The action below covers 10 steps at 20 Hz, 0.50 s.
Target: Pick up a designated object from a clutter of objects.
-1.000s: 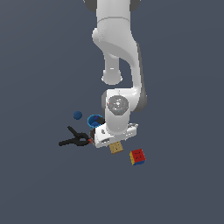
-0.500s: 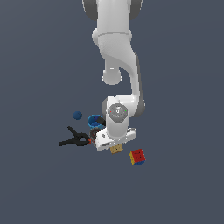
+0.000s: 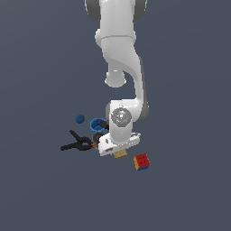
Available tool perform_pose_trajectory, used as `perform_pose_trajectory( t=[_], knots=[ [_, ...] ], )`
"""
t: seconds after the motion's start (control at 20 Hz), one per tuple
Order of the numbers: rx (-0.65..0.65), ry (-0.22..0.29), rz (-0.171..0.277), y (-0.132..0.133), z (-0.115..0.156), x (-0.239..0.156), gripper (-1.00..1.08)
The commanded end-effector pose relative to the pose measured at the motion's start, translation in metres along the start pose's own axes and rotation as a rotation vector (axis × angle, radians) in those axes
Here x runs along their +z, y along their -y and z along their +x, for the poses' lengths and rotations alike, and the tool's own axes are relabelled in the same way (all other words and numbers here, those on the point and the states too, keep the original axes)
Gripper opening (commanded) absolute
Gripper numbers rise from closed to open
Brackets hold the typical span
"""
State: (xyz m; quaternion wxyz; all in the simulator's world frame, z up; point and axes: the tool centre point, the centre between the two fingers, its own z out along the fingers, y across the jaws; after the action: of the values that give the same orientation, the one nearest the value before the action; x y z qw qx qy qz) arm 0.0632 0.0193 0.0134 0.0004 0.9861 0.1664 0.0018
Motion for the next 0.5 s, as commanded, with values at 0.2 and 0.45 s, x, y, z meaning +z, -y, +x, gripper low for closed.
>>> perform_pose_trajectory(
  t=[0.2,0.45],
  knots=[
    [0.0,0.0,0.0,0.0,0.0001,-0.0004,-1.0],
    [0.0,0.0,0.0,-0.0003,-0.0041,-0.0069,-1.0]
  ],
)
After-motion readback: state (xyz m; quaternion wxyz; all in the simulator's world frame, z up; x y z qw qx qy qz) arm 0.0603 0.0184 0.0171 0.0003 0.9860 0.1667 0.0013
